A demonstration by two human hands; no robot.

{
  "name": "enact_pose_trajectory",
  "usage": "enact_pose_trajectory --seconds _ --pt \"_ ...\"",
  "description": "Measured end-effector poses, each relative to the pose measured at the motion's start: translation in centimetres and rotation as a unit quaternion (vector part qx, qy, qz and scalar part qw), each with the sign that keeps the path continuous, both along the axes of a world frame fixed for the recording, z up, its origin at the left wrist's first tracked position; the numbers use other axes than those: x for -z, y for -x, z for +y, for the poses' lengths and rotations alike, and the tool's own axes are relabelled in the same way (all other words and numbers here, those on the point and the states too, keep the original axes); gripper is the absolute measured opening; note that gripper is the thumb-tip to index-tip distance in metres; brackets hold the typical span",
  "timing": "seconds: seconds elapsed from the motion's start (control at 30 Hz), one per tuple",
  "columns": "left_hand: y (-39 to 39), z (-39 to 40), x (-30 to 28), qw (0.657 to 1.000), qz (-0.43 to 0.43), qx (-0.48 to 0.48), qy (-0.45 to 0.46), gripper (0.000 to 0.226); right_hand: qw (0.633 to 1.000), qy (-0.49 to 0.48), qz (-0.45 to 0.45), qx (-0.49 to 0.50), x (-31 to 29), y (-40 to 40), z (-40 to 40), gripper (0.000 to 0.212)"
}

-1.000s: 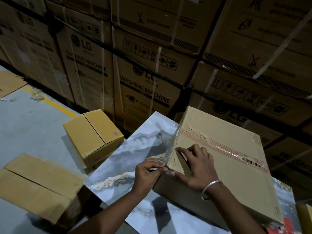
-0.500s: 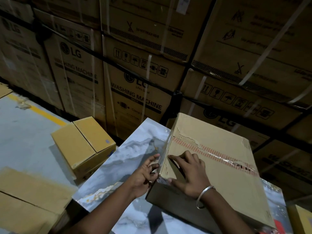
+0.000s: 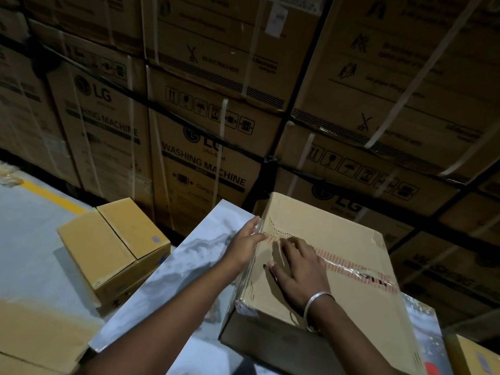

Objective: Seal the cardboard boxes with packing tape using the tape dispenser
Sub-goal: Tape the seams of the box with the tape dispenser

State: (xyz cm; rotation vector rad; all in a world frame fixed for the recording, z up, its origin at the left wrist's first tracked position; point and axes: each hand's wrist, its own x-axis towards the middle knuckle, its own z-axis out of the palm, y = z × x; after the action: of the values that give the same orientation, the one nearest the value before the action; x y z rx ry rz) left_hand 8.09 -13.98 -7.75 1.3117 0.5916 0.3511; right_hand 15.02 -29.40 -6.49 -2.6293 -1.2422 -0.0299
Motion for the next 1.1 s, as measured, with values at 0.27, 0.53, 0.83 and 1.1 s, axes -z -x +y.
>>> enact_pose_trajectory --seconds 0.27,0.53,0.83,1.1 --pt "-7.8 2.9 -0.7 0.988 0.077 0.071 -0.114 0.047 0.991 0.063 0.066 0.095 0.2 -1.0 0.9 0.077" --pt "-11.7 4.8 0.8 0.961 0.161 -0.012 -0.225 0.041 0.99 0.061 0.082 0.097 0.6 -1.4 0.9 0.077" --pt "-14.5 6.5 0.7 0.934 0.155 -0.009 -0.323 0.035 0.988 0.064 0.096 0.103 0.7 -1.6 0.9 0.077" --pt "-14.8 6.9 1.5 0.941 0.156 -0.073 -0.291 0.04 0.988 0.06 0.094 0.102 0.7 -1.8 0.9 0.075"
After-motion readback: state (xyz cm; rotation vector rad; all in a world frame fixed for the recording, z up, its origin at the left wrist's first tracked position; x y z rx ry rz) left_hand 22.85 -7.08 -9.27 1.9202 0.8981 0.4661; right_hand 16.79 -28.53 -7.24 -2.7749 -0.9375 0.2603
